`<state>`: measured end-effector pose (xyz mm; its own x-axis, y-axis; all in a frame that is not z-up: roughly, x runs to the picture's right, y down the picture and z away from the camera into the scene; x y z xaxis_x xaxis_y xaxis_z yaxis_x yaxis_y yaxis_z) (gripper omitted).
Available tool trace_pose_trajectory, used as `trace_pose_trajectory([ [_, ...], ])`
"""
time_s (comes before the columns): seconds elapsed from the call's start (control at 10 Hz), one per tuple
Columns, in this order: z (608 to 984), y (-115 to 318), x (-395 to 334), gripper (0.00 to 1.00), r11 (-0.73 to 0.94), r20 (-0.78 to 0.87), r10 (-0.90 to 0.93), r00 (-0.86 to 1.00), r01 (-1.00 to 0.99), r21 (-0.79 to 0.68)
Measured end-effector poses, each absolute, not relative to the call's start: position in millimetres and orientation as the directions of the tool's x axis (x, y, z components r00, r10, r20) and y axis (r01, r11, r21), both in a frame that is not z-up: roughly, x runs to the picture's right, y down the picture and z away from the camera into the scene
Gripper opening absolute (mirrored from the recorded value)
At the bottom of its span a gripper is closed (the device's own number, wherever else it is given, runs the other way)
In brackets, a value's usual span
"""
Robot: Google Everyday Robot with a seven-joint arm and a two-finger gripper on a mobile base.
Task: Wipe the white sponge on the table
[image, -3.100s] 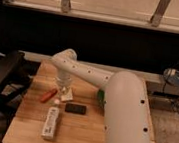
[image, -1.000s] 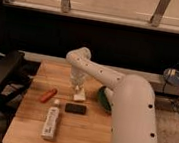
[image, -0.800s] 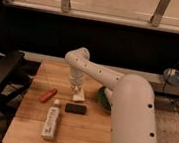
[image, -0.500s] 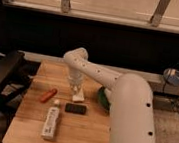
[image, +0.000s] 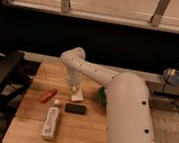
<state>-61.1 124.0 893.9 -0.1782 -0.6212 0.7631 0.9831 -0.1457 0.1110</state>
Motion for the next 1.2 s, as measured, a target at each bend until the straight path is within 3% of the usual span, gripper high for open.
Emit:
trace_pose_trajectory([
  [0.6, 897.8, 72.8, -72.4, 0.03, -0.106, 0.716, -0.671, -0.193, 0.981, 0.165],
  [1.2, 879.1, 107.2, -181.6, 0.04, -0.246, 0.659, -0.621, -0.424, 0.904, 0.350],
])
